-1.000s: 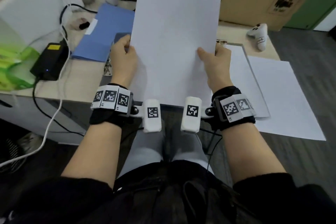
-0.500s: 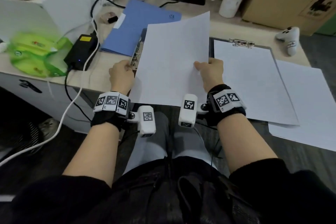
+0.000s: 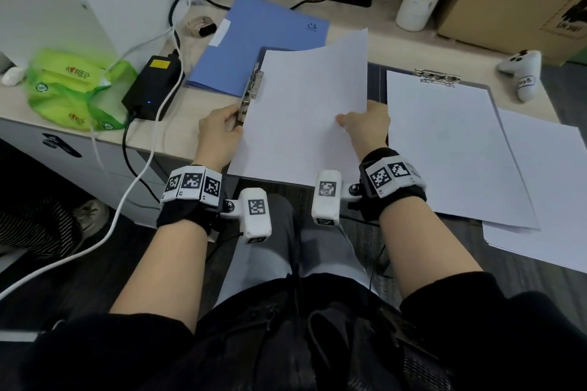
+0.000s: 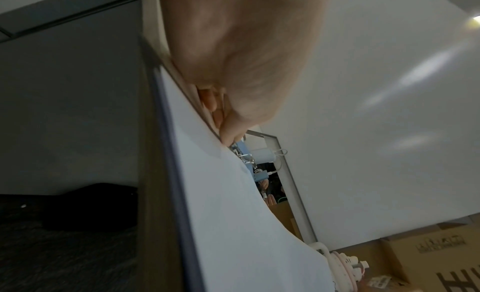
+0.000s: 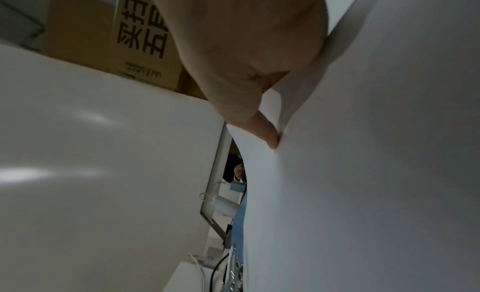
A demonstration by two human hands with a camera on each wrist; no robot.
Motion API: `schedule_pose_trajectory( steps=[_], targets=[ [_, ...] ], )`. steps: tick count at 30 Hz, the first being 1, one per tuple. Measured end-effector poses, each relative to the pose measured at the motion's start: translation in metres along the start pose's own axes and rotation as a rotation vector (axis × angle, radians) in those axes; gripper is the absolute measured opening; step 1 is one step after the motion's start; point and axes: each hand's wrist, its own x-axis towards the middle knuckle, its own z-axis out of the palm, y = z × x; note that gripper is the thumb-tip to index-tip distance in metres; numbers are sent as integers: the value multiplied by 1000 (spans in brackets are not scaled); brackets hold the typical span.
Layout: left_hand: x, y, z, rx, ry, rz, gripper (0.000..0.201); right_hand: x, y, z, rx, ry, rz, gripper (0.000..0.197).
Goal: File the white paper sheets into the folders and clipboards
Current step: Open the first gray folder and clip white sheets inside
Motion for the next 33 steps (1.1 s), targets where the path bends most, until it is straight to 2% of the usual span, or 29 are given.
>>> schedule_pose_trajectory(
  steps=[4,12,13,16,18,19,21,24,27,30,33],
  targets=[
    [1,-1,-2,92,-41,28,45,-2,-2,5,-130,20,-68,39],
    [3,-4,-1,97,-27,22,45,-5,-7,5,-287,-24,-69,55],
    [5,-5,-1,114,-22,4,47,-5,-7,5,-321,-43,-70,64],
    [16,-5,1,158,0,-29,45,-5,-9,7,-468,-101,-77,105],
    [24,1,4,214,12,-52,34,-3,-10,8,-547,-117,-91,117],
    [28,6,5,236,16,-70,31,-1,-9,9,-574,-123,-95,117],
    [35,17,9,264,10,-72,24,2,-8,9,-645,-139,-103,105],
    [46,30,15,390,-70,-62,19,6,-8,7,-749,-178,-96,88],
    [53,40,21,447,-146,-66,21,9,-8,6,-817,-209,-88,91],
    [61,43,24,424,-128,-62,21,11,-7,7,-839,-230,-85,97],
    [70,42,26,357,-123,-72,30,13,-8,5,-852,-247,-76,101]
  ],
)
